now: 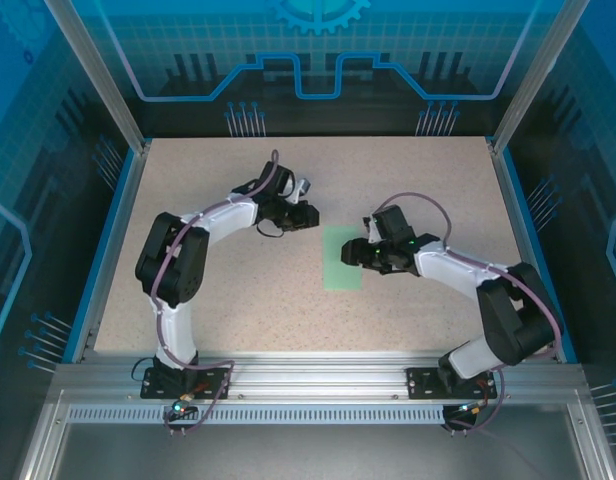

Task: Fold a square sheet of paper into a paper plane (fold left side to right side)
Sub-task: First fold the square sheet of paper in half at the center of the table, then fold the triangle a second time at the center of the table.

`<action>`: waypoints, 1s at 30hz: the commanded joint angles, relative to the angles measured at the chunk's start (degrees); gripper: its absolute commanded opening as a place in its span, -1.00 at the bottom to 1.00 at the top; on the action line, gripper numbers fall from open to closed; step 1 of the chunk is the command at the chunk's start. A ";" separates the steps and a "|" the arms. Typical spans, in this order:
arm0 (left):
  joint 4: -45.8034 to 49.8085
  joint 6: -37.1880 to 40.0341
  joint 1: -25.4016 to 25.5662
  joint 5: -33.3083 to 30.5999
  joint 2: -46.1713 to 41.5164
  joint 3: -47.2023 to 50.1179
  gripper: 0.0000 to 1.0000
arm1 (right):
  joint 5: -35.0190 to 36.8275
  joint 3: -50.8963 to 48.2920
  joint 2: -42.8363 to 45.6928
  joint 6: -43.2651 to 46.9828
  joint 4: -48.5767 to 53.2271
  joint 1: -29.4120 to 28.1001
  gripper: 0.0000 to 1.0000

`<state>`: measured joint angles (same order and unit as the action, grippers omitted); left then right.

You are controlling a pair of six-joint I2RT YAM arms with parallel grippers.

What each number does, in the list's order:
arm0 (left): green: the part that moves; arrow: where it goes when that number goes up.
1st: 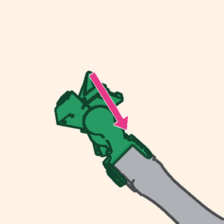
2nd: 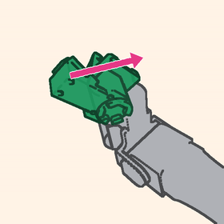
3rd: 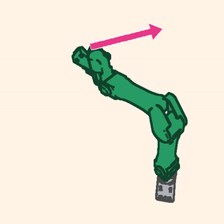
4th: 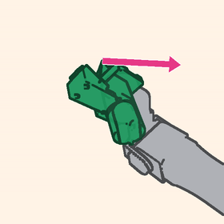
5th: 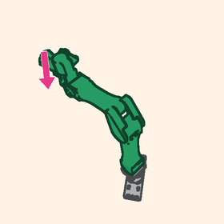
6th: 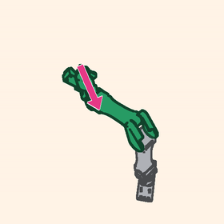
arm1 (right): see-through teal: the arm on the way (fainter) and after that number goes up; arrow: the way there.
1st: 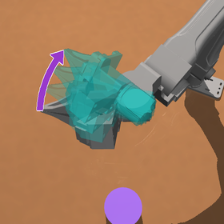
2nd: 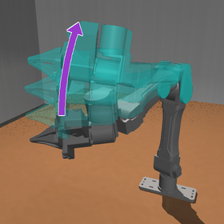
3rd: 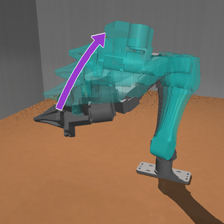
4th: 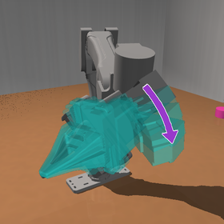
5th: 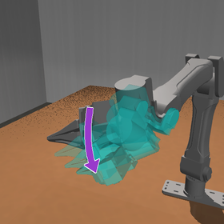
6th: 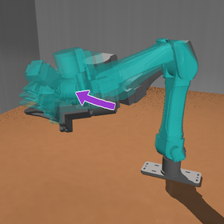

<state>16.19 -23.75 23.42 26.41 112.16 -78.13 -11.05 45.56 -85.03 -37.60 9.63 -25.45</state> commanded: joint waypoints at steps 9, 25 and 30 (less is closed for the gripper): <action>0.33 -4.73 6.40 6.01 5.09 1.47 -0.53 | -6.30 -6.33 3.81 -1.33 -1.54 9.18 0.34; 4.88 -3.09 6.62 1.41 7.81 1.95 -0.54 | -12.32 -1.58 -2.65 1.55 5.02 10.12 -0.06; 5.27 -2.89 6.60 0.94 7.46 2.80 -0.54 | -14.94 0.55 -6.28 1.66 5.93 10.07 -0.15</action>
<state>19.29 -27.07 29.85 28.29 119.22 -76.34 -22.65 44.18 -89.52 -36.82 13.17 -16.05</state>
